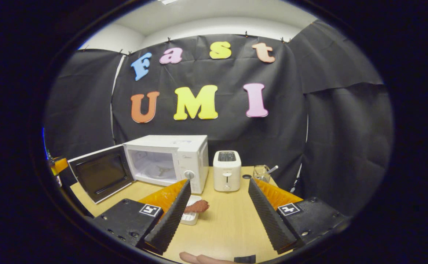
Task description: Open the microwave oven with the left hand, put the food in, and close the microwave oven.
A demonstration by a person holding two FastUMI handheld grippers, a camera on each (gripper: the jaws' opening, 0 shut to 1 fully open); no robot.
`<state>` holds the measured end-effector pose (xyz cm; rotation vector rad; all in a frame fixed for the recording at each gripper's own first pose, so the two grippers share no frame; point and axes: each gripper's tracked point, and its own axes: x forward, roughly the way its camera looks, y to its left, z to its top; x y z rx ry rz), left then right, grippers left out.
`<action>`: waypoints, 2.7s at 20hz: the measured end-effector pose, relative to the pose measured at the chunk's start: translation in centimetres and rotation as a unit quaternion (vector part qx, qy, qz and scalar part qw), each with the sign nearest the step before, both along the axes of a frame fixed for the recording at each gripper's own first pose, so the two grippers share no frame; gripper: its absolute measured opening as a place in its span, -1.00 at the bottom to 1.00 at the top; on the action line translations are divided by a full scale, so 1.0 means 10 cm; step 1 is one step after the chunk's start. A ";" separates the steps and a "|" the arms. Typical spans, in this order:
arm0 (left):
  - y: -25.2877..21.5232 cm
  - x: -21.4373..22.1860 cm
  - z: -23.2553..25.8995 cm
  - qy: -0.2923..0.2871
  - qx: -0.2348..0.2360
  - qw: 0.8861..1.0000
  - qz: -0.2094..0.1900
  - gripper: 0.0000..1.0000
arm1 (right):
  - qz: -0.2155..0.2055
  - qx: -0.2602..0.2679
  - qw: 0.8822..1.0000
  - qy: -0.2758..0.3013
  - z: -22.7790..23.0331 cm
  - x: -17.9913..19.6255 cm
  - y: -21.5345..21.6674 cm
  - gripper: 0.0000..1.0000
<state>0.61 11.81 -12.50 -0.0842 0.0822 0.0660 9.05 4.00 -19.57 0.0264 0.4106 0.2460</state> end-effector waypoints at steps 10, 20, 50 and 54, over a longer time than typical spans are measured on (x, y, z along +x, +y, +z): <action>-0.30 0.47 0.40 -0.013 0.019 1.000 -0.008 0.84 | 0.063 0.076 0.965 0.241 -1.23 0.68 0.27 0.93; -0.38 0.54 0.61 -0.036 0.019 0.999 -0.007 0.84 | 0.127 0.237 0.869 0.415 -1.84 0.66 0.79 0.00; 0.20 0.01 0.29 -0.049 -0.029 0.998 -0.028 0.84 | 0.145 0.021 0.977 0.156 -0.77 0.06 2.18 -0.75; 0.33 -0.02 0.18 -0.043 -0.023 0.998 -0.026 0.84 | 0.132 0.021 0.981 0.143 -0.85 0.27 2.68 -0.74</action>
